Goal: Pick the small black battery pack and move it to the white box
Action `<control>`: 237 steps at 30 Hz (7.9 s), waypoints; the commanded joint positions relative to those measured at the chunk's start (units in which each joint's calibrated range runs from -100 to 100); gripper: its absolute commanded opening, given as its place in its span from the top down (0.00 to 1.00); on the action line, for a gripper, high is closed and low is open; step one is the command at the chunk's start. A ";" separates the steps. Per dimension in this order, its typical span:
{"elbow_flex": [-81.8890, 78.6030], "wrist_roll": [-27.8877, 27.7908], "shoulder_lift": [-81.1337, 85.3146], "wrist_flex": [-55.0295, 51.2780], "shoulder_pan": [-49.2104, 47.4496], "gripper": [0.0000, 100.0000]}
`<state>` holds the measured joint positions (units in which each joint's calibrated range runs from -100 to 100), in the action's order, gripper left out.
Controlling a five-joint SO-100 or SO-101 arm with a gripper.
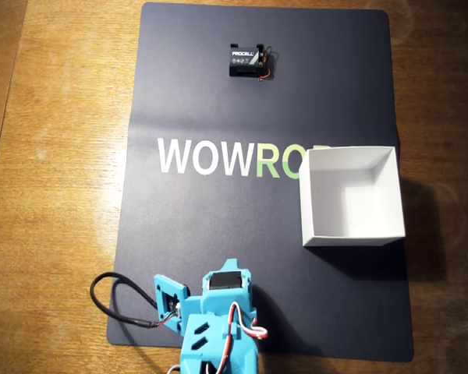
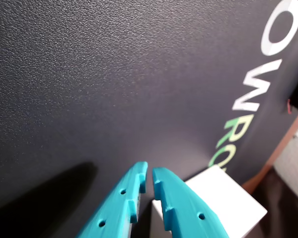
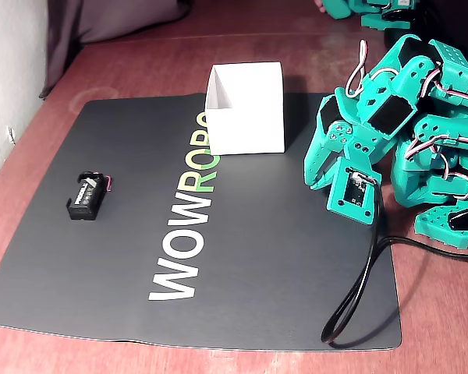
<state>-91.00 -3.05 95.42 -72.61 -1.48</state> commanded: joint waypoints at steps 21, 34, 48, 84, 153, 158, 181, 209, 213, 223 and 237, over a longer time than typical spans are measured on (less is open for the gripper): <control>30.37 -0.13 -38.74 10.56 0.37 0.99; 63.83 -0.24 -68.29 11.09 0.96 0.99; 88.69 -0.18 -91.70 13.98 6.23 0.83; 144.02 0.74 -135.54 9.69 7.41 0.83; 146.01 -24.20 -144.31 12.14 6.70 0.72; 145.47 -33.87 -143.87 12.93 9.05 0.72; 145.10 -68.54 -144.92 22.83 0.02 0.71; 145.83 -73.64 -148.16 18.01 4.36 0.71; 145.92 -73.64 -148.34 18.45 4.47 0.71; 145.20 -76.74 -149.22 18.80 5.53 0.72; 145.29 -83.53 -152.46 18.80 5.30 0.72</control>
<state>54.55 -85.71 -56.10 -53.25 3.21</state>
